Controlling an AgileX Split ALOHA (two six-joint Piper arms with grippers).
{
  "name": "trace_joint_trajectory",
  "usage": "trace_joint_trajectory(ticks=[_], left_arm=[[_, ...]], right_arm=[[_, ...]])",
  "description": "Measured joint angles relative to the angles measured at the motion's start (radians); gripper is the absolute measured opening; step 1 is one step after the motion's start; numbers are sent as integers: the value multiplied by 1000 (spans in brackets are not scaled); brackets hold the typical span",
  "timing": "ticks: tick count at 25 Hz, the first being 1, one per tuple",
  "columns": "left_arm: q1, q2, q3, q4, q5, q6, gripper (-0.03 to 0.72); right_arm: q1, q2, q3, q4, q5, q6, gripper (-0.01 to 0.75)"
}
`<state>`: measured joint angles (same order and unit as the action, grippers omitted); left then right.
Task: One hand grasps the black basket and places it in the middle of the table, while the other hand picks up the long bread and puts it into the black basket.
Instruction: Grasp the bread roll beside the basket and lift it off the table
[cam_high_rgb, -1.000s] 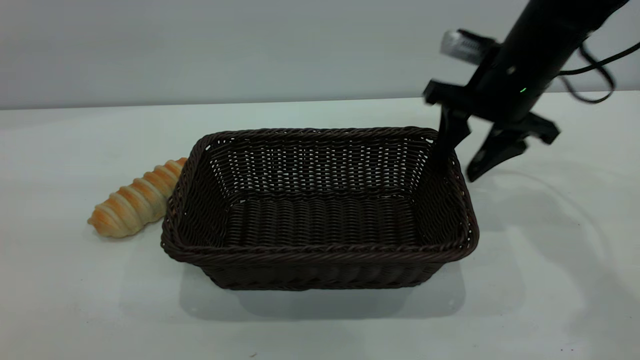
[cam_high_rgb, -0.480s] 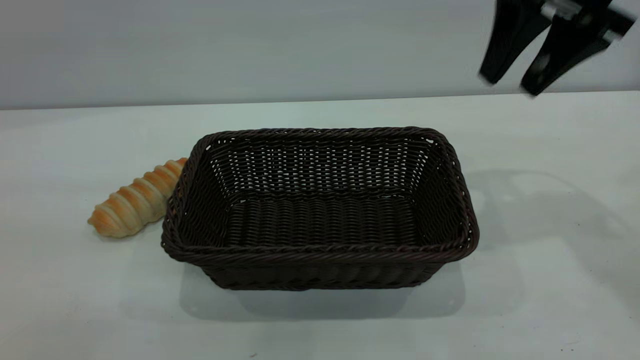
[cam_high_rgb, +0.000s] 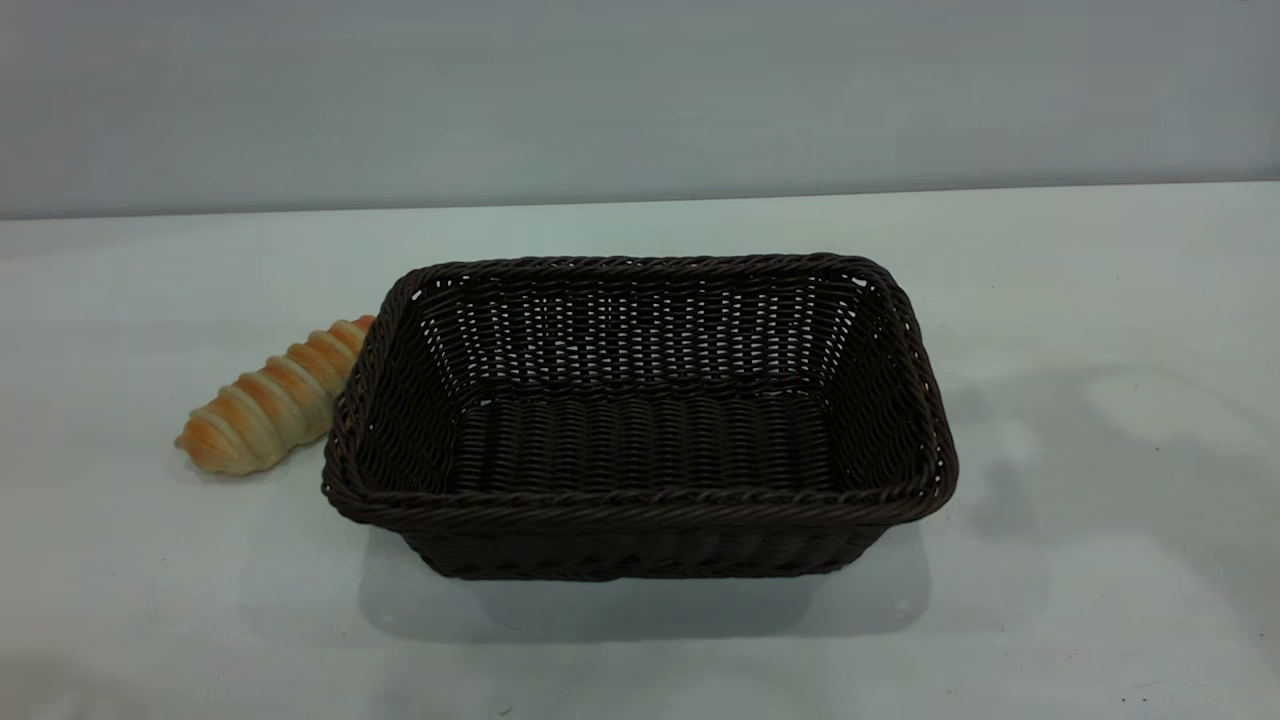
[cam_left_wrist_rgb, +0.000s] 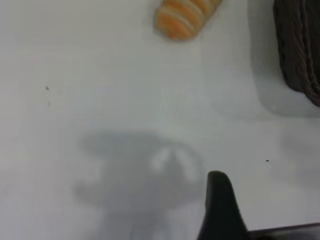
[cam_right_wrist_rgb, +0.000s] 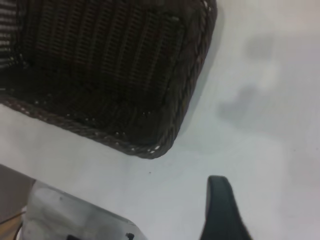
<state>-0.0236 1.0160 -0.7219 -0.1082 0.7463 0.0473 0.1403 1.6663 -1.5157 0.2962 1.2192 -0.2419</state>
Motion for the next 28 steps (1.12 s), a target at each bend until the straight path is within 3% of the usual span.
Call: trace_joint_trajectory(ticks=[7,12,18,28], left_arm=[[0,294,-182,-8,10,46,512],[0,531,-266,-34,-37,182,512],[0,779,-364,-41,-178,392,512],[0,1063,-396,-199,-452,646,512]], right_arm=[[99,-179,178,1,7,5,505],[129,-290,298,2,-11,15,505],[129,-361,382,1,-36,26,505],[129,-370,394,4,-44,26,505]])
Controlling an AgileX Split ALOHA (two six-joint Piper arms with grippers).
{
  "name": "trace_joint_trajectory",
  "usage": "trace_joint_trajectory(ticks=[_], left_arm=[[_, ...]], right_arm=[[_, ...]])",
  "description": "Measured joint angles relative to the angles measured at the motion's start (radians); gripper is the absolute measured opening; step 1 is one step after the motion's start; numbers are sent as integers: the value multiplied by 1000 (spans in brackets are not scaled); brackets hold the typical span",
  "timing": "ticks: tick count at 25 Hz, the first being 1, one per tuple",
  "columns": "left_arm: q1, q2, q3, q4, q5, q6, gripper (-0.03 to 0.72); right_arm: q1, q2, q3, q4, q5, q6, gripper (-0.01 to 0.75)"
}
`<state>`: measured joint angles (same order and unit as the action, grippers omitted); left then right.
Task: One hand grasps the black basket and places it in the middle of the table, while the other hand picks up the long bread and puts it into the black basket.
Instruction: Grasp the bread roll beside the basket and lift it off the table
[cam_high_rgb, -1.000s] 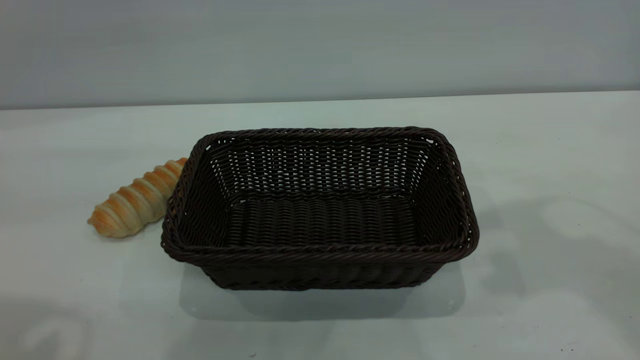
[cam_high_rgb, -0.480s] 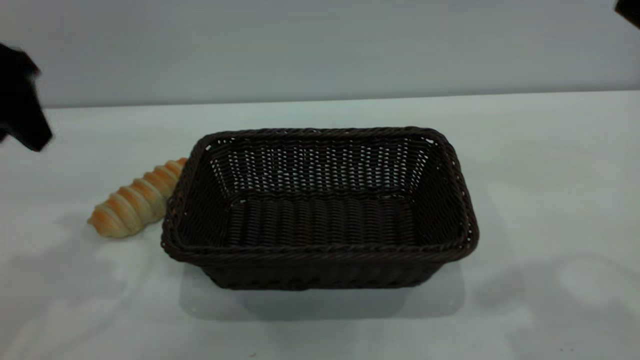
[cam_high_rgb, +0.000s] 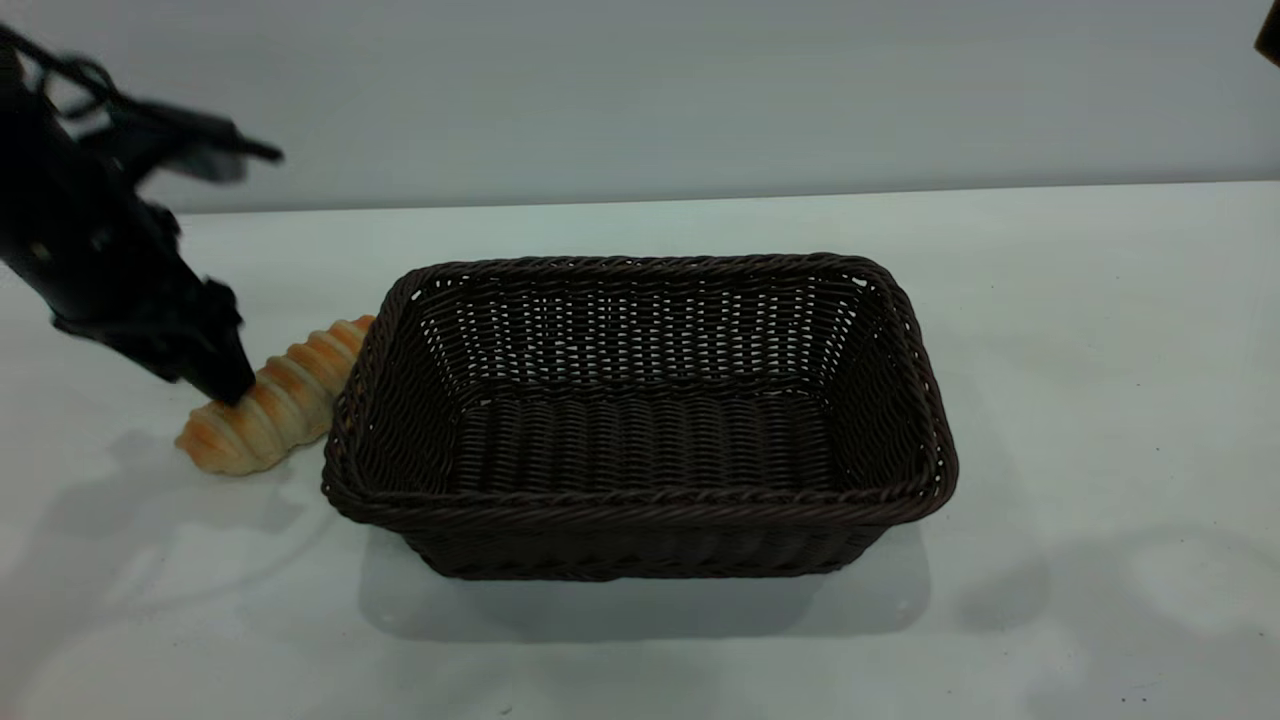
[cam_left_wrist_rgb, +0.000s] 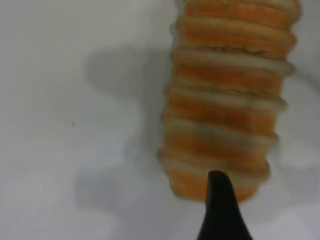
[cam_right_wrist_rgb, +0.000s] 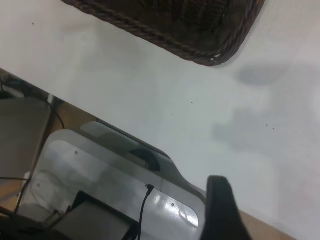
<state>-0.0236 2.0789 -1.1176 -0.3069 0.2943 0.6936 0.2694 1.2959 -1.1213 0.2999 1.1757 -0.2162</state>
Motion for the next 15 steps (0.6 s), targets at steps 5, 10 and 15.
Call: trace_joint_trajectory(ticks=[5,10,15], left_arm=[[0,117,-6,-14,-83,20,512],[0,142,-16,-18,-95,10,384],[1,77,-23,-18,18,-74,80]], right_arm=[[0,0,0,1,-1,0,505],[0,0,0,1,-1,0,505],[0,0,0,2,-1,0,505]])
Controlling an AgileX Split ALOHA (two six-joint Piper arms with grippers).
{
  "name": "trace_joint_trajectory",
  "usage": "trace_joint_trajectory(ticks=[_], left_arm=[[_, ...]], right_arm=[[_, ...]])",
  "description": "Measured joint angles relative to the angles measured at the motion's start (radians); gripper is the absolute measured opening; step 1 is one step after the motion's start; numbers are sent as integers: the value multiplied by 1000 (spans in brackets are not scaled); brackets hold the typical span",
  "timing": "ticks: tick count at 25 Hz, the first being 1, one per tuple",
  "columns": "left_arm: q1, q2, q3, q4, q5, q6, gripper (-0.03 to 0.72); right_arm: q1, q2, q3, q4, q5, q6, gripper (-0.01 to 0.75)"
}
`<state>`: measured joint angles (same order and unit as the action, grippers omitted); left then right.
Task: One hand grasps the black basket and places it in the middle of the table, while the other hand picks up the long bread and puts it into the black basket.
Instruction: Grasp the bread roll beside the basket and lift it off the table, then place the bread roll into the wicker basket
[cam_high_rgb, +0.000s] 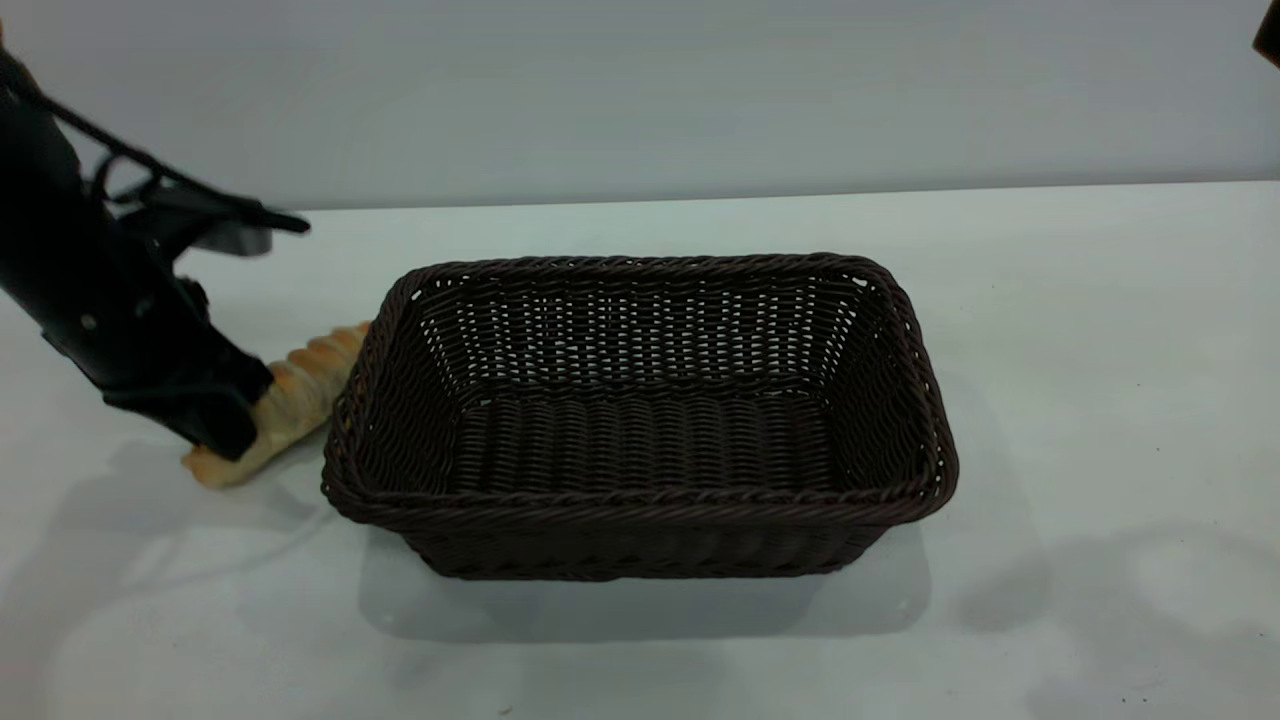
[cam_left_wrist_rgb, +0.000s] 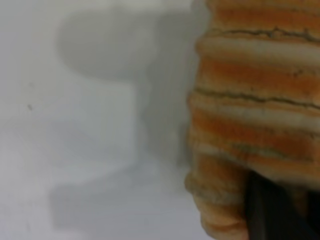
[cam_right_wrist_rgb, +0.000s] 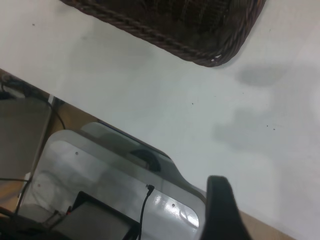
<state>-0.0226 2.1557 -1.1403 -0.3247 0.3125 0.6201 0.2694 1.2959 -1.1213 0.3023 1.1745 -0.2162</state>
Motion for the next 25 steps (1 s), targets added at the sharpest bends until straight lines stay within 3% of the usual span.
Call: trace_joint_trajectory(ticks=[8,14,19,22,25], left_arm=[[-17,-299,0,-140,80,-86,67],[-146,-361,1,-336,251,87,66],[-222,-342,5,-445,289,164,64],[-235,-305,5,-486,289,178,89],[-235,-261,5,-511,289,201,160]], right_arm=[[0,0,0,0,-1,0,505],[0,0,0,0,-5,0,505],[0,0,0,0,-8,0,505],[0,0,0,1,-8,0,505],[0,0,0,1,-8,0,505]])
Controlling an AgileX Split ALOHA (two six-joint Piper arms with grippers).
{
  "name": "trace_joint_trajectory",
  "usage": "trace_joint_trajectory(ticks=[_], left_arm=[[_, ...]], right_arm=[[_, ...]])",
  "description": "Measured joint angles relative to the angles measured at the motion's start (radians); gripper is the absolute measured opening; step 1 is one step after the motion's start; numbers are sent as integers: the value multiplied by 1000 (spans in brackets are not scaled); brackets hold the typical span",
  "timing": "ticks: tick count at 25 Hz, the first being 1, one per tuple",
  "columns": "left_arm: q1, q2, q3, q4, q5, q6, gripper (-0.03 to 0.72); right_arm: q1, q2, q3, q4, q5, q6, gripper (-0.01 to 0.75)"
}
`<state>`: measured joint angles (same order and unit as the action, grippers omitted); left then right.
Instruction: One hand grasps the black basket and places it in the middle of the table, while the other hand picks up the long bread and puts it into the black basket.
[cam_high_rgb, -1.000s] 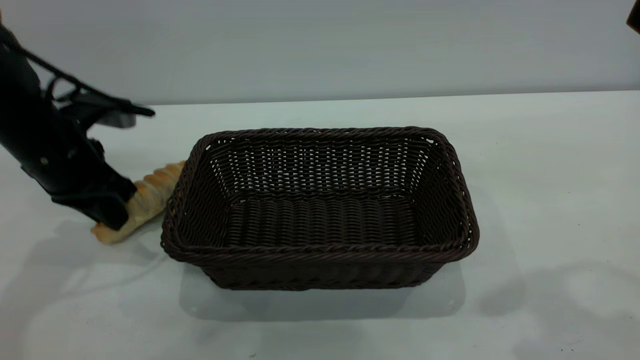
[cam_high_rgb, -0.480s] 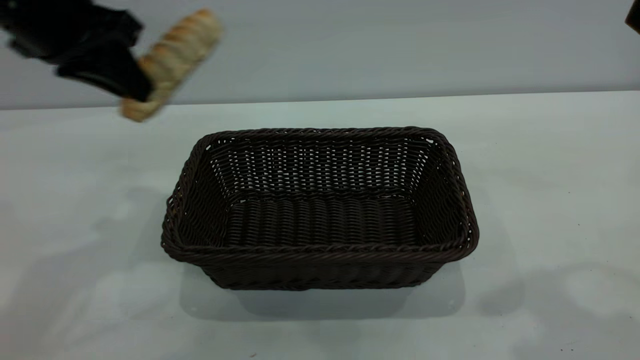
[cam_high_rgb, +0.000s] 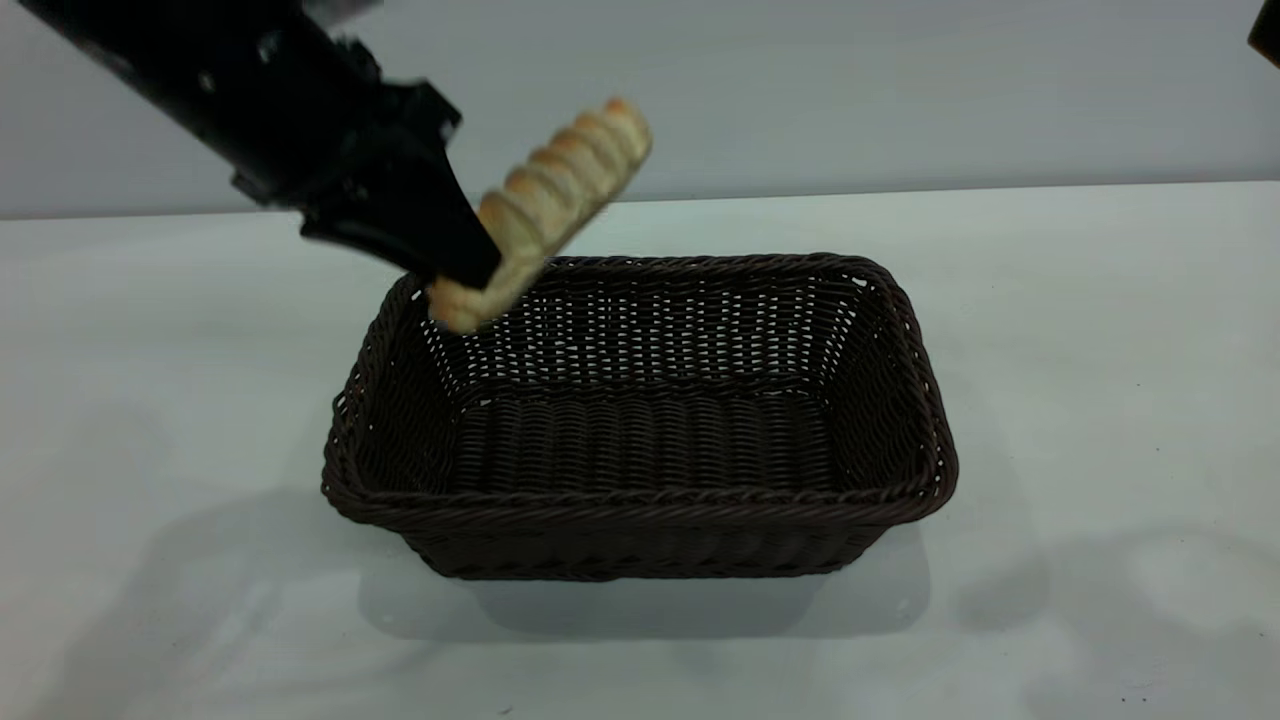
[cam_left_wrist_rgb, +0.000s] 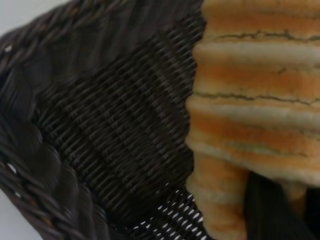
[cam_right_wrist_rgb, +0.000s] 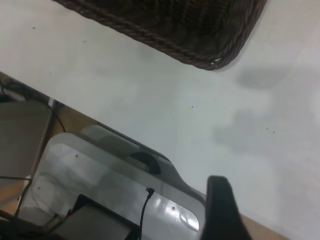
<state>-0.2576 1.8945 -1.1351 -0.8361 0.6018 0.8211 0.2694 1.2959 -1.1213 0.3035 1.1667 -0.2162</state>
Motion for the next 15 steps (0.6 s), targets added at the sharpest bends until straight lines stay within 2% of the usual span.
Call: trace_joint_trajectory(ticks=[5,7,11,15], left_arm=[[0,12,0,-13,-2,15,361],[0,1,0,-11,-21,16,415],[15,-74,0,42,-36,-28,444],[43,-222,0,219,-23,-200,447]], right_arm=[[0,0,0,0,-1,0,505],[0,0,0,0,-1,0,505],[0,0,0,0,-1,0,505],[0,-2,1,-21,0,0,505]])
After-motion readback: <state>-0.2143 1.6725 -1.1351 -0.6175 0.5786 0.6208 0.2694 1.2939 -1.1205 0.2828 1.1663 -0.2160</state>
